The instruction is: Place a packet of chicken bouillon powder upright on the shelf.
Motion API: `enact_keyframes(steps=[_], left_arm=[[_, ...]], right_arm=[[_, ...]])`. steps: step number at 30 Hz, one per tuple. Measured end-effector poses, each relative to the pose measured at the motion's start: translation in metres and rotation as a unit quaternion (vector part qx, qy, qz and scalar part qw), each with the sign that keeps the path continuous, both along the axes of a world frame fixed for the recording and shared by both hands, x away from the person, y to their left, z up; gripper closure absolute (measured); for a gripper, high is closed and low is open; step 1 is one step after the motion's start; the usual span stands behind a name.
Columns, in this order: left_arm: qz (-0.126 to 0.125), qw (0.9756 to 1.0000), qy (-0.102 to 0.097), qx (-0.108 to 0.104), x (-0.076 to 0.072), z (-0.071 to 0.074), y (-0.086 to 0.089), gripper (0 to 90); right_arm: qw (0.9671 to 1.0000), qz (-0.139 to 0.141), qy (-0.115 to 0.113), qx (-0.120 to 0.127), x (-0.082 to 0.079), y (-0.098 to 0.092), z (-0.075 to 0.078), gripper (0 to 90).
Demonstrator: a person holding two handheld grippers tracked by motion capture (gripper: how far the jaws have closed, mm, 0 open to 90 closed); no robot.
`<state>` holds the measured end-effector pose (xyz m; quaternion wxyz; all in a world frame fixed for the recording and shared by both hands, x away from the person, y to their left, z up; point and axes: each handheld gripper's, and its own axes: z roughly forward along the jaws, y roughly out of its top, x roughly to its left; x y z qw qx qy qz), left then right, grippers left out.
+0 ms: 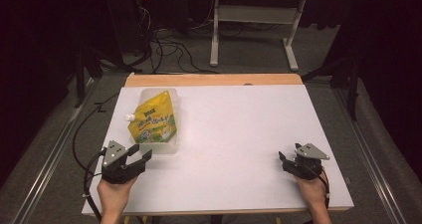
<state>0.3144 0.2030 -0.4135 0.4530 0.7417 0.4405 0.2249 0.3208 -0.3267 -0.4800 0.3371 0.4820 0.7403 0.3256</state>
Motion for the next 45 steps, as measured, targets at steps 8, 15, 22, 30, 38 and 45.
enact_keyframes(steps=[8,15,22,30,38,45], left_arm=[[-0.032,0.9994,0.010,0.006,0.003,-0.012,-0.030,48.4],[-0.053,0.9985,0.012,0.008,0.007,-0.018,-0.050,48.1],[-0.072,0.9973,0.015,0.000,0.011,-0.025,-0.072,47.9],[-0.089,0.9959,0.016,0.008,0.015,-0.034,-0.094,47.4],[-0.101,0.9947,0.011,0.016,0.020,-0.046,-0.114,46.1],[-0.100,0.9948,0.004,0.019,0.028,-0.059,-0.127,45.2]], right_arm=[[1.0000,0.000,0.000,0.001,0.000,0.000,0.000,31.5],[1.0000,-0.001,0.000,0.002,-0.001,-0.001,0.000,31.5],[1.0000,0.001,-0.002,0.000,-0.001,-0.001,0.000,31.5],[1.0000,0.001,-0.001,0.000,0.000,-0.001,0.000,31.6],[1.0000,0.000,0.000,0.001,0.000,-0.001,0.000,31.6],[1.0000,-0.001,0.001,0.002,0.000,0.000,0.000,31.6]])
